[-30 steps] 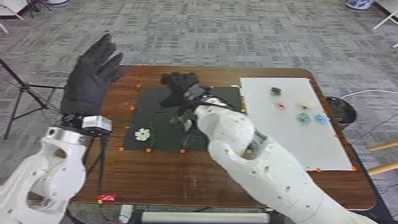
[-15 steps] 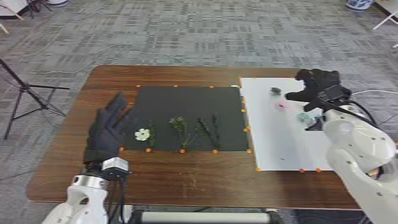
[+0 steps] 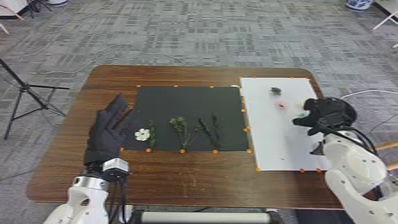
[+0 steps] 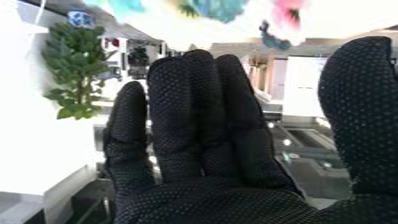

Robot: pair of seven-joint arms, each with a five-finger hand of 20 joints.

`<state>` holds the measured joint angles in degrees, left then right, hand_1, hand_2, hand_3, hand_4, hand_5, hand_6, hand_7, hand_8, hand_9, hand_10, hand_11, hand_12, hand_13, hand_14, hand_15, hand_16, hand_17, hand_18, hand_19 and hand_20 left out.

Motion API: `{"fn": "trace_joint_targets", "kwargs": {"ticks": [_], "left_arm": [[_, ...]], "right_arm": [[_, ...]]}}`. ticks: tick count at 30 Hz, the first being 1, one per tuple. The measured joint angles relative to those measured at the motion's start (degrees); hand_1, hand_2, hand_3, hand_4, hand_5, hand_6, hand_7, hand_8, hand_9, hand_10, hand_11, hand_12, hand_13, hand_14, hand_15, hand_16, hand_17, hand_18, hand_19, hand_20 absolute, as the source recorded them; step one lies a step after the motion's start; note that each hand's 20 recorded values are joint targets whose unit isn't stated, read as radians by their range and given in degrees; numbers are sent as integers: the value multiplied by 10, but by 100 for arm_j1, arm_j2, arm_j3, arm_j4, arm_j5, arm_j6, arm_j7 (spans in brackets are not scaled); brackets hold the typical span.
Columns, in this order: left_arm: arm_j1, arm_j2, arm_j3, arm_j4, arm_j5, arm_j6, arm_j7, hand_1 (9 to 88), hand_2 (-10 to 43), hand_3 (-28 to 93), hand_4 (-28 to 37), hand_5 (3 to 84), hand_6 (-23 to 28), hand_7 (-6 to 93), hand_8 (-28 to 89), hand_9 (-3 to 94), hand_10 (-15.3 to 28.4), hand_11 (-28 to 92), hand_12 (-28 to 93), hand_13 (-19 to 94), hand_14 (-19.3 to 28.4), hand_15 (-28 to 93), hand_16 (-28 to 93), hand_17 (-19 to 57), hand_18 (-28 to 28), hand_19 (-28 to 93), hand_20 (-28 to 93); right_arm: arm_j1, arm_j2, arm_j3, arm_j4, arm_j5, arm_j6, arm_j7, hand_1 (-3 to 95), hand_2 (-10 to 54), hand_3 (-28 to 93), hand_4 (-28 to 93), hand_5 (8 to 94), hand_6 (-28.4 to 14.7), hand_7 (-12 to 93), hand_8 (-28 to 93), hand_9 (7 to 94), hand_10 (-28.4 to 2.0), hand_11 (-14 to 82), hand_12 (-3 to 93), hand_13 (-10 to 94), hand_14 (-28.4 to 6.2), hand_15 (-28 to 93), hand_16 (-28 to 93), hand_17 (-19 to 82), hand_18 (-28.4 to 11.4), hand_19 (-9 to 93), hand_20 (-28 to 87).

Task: Arrange flowers

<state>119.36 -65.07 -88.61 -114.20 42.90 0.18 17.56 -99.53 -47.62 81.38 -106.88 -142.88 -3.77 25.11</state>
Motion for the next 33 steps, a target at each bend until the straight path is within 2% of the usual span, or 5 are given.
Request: {"fn": "trace_joint_targets", "kwargs": {"ticks": [15, 19, 21, 26, 33], "left_arm": [[19, -74, -28, -3, -1, -4, -9, 259, -18, 534, -281, 231, -3, 164, -88, 184, 89, 88, 185, 151, 117, 44, 99, -145, 196, 392, 71], [17, -75, -27, 0, -1, -12, -12, 258, -18, 534, -281, 231, -3, 163, -88, 184, 89, 87, 186, 151, 116, 42, 98, -145, 196, 391, 71], [16, -75, -25, 1, -1, -13, -12, 260, -18, 531, -282, 231, -3, 163, -88, 184, 89, 88, 186, 151, 116, 42, 99, -145, 195, 391, 71], [15, -74, -25, 2, -1, -14, -14, 260, -18, 531, -282, 231, -2, 163, -88, 184, 89, 87, 185, 151, 116, 42, 99, -145, 195, 391, 71], [5, -47, -21, 5, -8, -9, -13, 259, -18, 532, -281, 233, -2, 165, -88, 185, 89, 89, 184, 151, 117, 42, 99, -145, 196, 391, 72]], "right_arm": [[451, -24, -465, 627, -333, 23, 12, 275, -95, 800, -283, 470, -26, 333, -143, 456, -132, 401, 266, 416, -122, 747, 224, 191, -210, 755, 447], [714, -25, -718, 868, -482, 21, 80, 330, -95, 848, -279, 489, -20, 367, -146, 470, -134, 476, 296, 455, -118, 760, 230, 210, -203, 773, 449], [845, -29, -843, 984, -563, 32, 144, 376, -95, 858, -277, 517, -11, 400, -122, 508, -131, 487, 325, 487, -109, 756, 249, 233, -197, 791, 447], [1006, -41, -939, 1136, -737, 103, 226, 529, -95, 815, -263, 636, 11, 506, 80, 693, -88, 369, 526, 620, -61, 684, 444, 329, -192, 831, 457], [1026, -37, -915, 1190, -696, 405, 111, 523, -95, 823, -215, 708, 5, 464, 108, 762, -81, 346, 557, 669, -64, 696, 457, 359, -196, 841, 483]]}}
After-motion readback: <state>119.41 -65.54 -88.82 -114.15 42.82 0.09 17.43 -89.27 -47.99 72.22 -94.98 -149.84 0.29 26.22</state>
